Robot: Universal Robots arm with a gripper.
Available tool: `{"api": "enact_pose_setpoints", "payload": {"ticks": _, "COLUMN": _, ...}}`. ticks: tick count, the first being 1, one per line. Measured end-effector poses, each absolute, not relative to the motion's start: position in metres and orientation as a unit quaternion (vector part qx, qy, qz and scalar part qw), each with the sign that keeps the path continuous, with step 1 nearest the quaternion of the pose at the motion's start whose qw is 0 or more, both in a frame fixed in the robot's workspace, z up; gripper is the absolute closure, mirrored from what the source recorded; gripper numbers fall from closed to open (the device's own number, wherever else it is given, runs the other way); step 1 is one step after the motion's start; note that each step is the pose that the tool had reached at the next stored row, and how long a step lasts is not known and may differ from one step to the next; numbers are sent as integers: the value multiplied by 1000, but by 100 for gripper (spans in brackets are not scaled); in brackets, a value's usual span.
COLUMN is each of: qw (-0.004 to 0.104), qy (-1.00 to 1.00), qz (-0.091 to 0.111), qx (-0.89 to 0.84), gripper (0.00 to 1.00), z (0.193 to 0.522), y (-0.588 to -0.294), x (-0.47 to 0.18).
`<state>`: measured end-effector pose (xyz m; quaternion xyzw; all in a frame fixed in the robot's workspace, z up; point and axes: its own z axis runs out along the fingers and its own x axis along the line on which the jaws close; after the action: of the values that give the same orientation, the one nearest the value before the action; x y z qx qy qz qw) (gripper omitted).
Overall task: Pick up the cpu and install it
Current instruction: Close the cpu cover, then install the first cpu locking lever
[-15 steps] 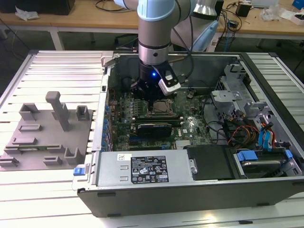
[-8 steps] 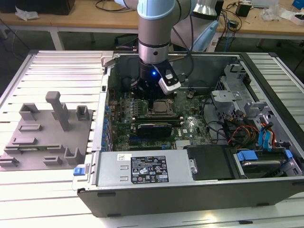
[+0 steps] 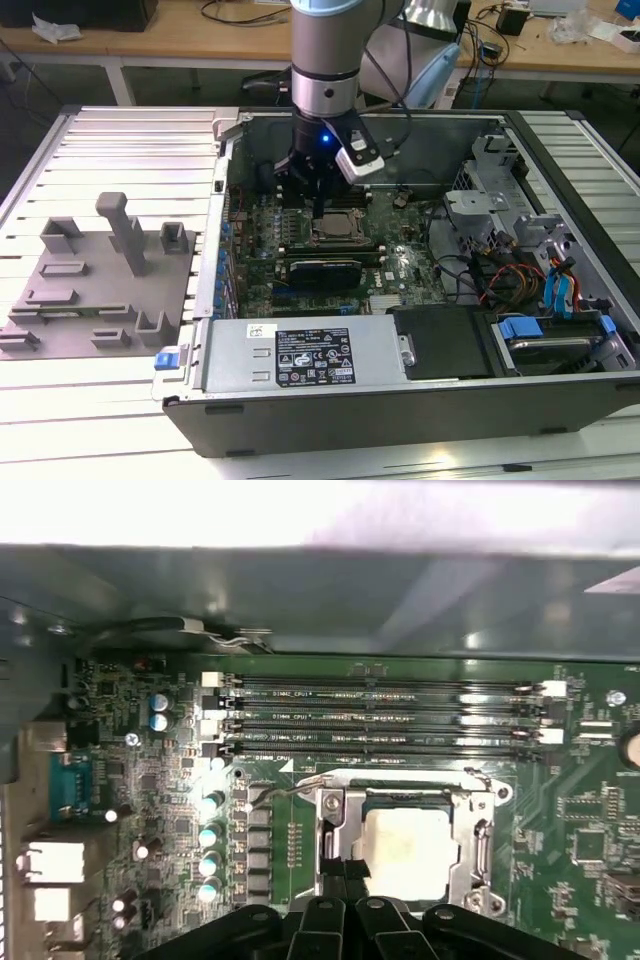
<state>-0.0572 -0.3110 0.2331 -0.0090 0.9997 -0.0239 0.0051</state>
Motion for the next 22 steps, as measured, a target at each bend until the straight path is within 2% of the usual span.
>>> {"api": "enact_pose_setpoints", "payload": {"ticks": 5, "qw": 4, "qy": 1000, "qz": -24, "qx": -9, "gripper": 89, "z": 236, "y": -311, "x": -52}}
{"api": "enact_pose_setpoints", "payload": {"ticks": 11, "qw": -2, "qy": 1000, "qz": -24, "qx": -9, "gripper": 89, "z": 236, "y": -311, "x": -20}}
{"api": "enact_pose_setpoints", "payload": {"ticks": 22, "qw": -2, "qy": 1000, "qz": -24, "qx": -9, "gripper": 89, "z": 245, "y": -311, "x": -20}}
